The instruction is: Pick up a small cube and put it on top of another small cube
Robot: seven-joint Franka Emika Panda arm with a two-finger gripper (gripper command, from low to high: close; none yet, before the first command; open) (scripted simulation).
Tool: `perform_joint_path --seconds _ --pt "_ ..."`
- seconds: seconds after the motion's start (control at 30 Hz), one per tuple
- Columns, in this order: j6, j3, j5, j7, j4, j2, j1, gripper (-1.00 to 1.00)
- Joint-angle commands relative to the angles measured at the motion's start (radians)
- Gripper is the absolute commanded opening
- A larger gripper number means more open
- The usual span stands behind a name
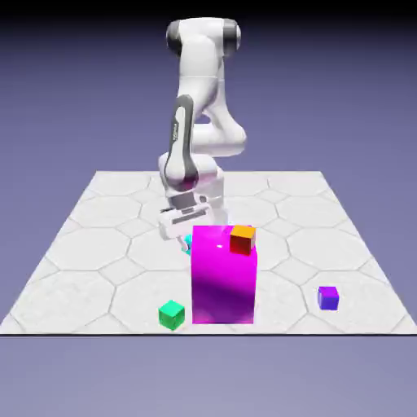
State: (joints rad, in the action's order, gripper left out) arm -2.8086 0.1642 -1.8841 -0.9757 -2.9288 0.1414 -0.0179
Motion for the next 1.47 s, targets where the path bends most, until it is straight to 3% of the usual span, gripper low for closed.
perform_joint_path --seconds 0.0,0.4,1.1,1.17,1.33,1.37,1.43 --pt "0.017 -0.023 0.039 0.002 0.029 -0.002 -0.036 -1.0" --pt "0.289 -0.291 0.547 -0.204 0.353 0.004 -0.377 -1.0" --pt "0.79 -0.537 1.181 -1.117 0.618 0.118 -0.438 -1.0" --pt "0.799 -0.537 1.187 -1.145 0.617 0.122 -0.428 -1.0" --pt "0.619 -0.591 1.136 -1.107 0.541 0.03 -0.391 -1.0" --pt "0.619 -0.591 1.136 -1.107 0.541 0.03 -0.391 1.0" --pt "0.662 -0.578 1.148 -1.116 0.56 0.052 -0.4 1.0"
